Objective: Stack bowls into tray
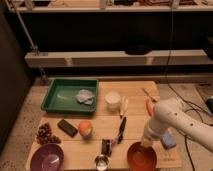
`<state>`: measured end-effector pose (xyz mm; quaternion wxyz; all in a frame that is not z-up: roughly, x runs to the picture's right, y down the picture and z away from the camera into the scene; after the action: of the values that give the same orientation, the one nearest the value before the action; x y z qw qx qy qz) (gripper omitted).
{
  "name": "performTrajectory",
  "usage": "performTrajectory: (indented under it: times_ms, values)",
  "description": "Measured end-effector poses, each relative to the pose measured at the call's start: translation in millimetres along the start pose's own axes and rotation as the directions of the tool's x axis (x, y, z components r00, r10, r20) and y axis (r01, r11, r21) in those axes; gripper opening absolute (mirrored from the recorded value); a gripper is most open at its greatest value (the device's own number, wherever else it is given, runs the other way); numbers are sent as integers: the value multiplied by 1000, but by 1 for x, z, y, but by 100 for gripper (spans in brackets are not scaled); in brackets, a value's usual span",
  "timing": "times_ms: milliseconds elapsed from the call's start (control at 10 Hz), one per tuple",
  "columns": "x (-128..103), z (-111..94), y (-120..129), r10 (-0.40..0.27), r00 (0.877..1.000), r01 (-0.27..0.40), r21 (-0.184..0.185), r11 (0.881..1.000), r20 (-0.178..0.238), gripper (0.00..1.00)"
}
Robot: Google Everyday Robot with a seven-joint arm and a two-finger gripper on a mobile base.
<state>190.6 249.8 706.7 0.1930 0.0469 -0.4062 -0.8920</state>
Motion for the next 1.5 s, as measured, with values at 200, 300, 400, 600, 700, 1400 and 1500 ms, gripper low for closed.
performTrajectory:
  times_ms: [200,300,400,600,700,1400,1500]
  values:
    - [26,-43,7,-6,1000,6,0,1000,-22,0]
    - [40,-62,13,-11,1000,11,0,1000,-28,0]
    - [53,-76,17,-11,999,11,-1,1000,-33,0]
    - [100,-106,20,-33,999,33,-2,999,-40,0]
    - [117,-109,16,-50,998,50,-1,999,-39,0]
    - [265,-77,-52,-268,963,268,49,962,-6,0]
    - [263,-77,-51,-264,964,264,48,963,-5,0]
